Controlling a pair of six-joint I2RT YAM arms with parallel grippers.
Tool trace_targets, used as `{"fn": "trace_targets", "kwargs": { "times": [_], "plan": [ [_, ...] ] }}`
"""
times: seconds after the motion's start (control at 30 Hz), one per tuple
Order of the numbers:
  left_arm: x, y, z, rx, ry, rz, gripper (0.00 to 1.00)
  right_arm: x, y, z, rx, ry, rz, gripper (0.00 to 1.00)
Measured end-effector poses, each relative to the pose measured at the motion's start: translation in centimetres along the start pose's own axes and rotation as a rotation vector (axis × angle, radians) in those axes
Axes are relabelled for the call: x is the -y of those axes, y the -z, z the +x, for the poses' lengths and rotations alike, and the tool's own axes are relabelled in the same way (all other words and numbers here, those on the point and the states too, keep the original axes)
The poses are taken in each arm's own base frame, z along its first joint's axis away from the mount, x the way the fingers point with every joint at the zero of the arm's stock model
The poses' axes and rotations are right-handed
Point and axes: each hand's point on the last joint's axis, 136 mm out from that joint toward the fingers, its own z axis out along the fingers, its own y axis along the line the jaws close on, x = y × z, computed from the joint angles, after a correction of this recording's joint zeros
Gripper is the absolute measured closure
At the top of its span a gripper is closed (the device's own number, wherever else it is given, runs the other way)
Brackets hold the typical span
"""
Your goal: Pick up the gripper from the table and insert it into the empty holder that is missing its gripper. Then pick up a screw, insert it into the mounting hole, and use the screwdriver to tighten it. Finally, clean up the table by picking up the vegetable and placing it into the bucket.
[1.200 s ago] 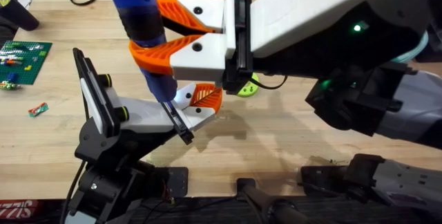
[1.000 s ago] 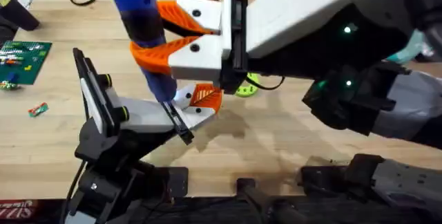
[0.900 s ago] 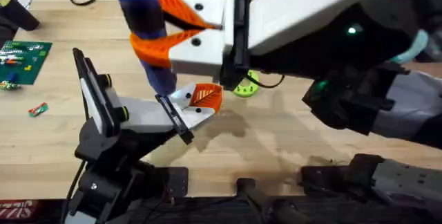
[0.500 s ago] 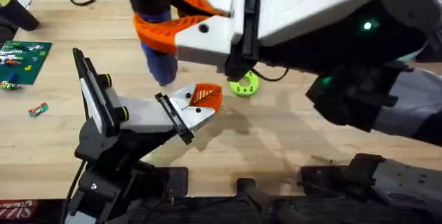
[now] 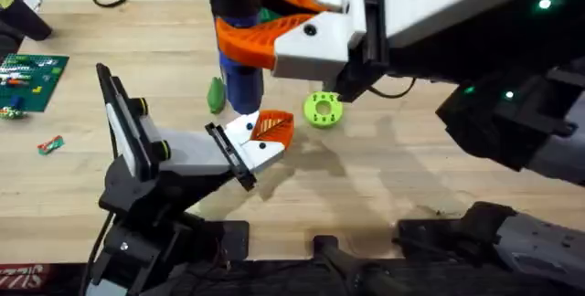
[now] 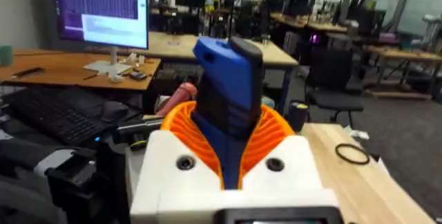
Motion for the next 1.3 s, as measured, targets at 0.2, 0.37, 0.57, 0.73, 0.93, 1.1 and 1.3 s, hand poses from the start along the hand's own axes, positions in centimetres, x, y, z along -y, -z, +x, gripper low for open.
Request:
{"fn": "trace_targets", "kwargs": {
  "times": [0.2, 0.37, 0.57, 0.73, 0.93, 1.1, 1.3],
  "plan": [
    [0.0, 0.0, 0.0, 0.0, 0.0, 0.0, 0.99, 0.0, 0.0, 0.3, -0.01, -0.017, -0.002, 0.928],
    [0.0, 0.0, 0.0, 0.0, 0.0, 0.0, 0.99, 0.2, -0.2, 1.0, -0.024, -0.034, -0.001, 0.928],
    [0.0, 0.0, 0.0, 0.0, 0.0, 0.0, 0.99, 0.4, -0.3, 1.5, -0.036, -0.047, 0.001, 0.928],
    [0.0, 0.0, 0.0, 0.0, 0.0, 0.0, 0.99, 0.4, -0.3, 1.7, -0.043, -0.053, 0.002, 0.928],
    [0.0, 0.0, 0.0, 0.0, 0.0, 0.0, 0.99, 0.4, -0.3, 1.7, -0.042, -0.053, 0.001, 0.928],
    [0.0, 0.0, 0.0, 0.0, 0.0, 0.0, 0.99, 0.4, -0.3, 1.7, -0.043, -0.055, 0.001, 0.928],
    [0.0, 0.0, 0.0, 0.0, 0.001, 0.0, 0.99, 0.3, -0.3, 1.9, -0.049, -0.062, -0.001, 0.928]
  ]
}}
